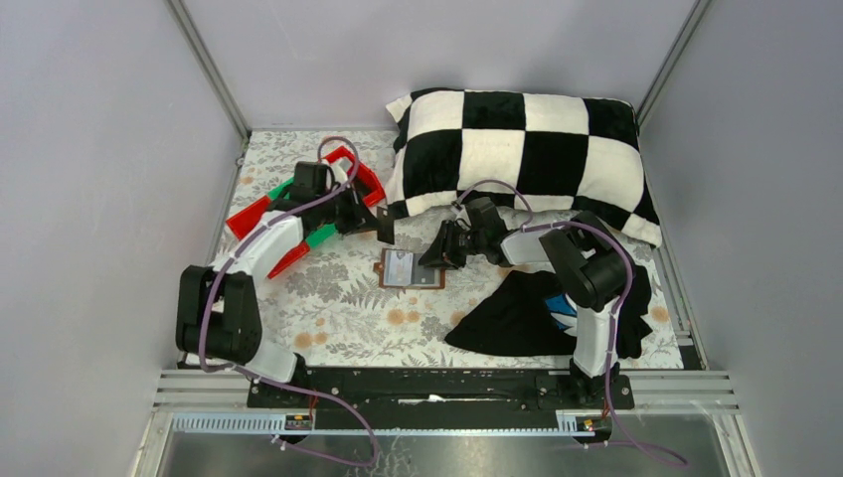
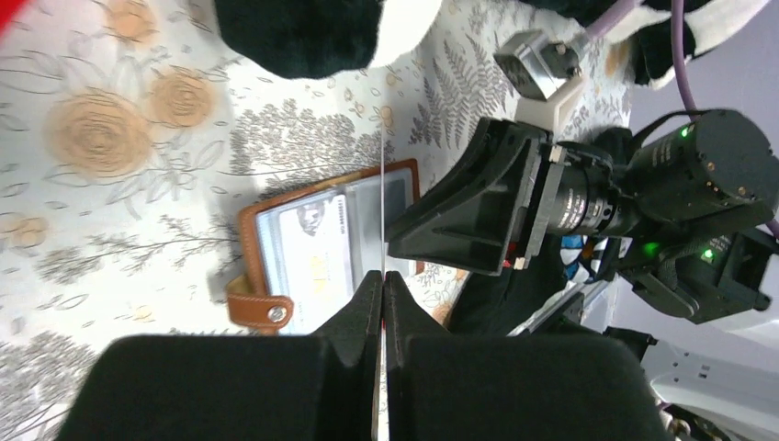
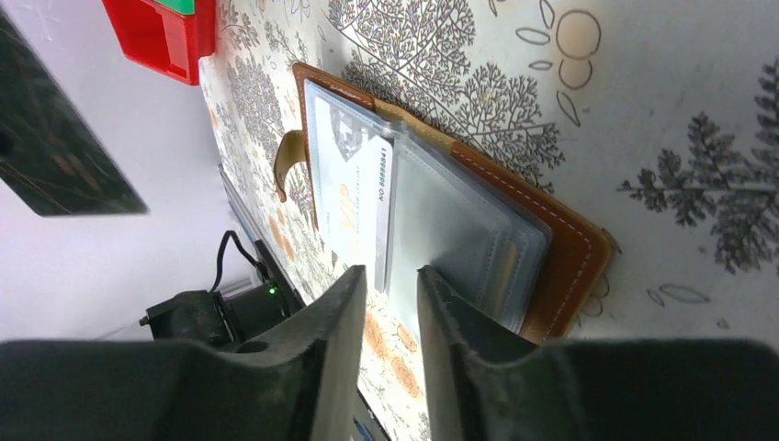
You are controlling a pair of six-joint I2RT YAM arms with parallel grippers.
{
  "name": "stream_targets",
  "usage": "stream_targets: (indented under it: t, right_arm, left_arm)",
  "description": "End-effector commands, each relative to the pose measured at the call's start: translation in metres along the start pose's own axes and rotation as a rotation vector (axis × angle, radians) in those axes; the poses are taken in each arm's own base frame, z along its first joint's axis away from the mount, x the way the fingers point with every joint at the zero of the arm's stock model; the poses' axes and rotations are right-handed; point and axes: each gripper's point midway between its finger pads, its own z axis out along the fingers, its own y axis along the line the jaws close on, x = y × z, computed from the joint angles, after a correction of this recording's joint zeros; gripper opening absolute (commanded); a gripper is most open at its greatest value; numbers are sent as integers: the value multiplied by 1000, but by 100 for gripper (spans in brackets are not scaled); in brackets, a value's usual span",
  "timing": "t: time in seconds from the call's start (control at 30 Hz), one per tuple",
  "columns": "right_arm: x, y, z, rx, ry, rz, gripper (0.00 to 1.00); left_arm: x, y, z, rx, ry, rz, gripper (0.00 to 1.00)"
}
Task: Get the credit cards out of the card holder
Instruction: Place the credit card in the storage box.
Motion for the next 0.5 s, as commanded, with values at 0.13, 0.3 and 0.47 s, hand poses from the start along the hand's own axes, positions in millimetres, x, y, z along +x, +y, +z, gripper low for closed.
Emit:
stream_targets:
  t: [0.13,0.3,0.47]
  right_arm:
    - [-1,26,-22,26,-7,-68,52]
    - [-11,42,-34,34,-43,-119,66]
    - [-11,46,-46,63,-60,-157,73]
  left_arm:
    - [-77,6,-56,-122,-243,-60,0]
    - [-131,23,-63,-206,-433,-148,0]
    - [-174,43,-46,-248,-509,-204,0]
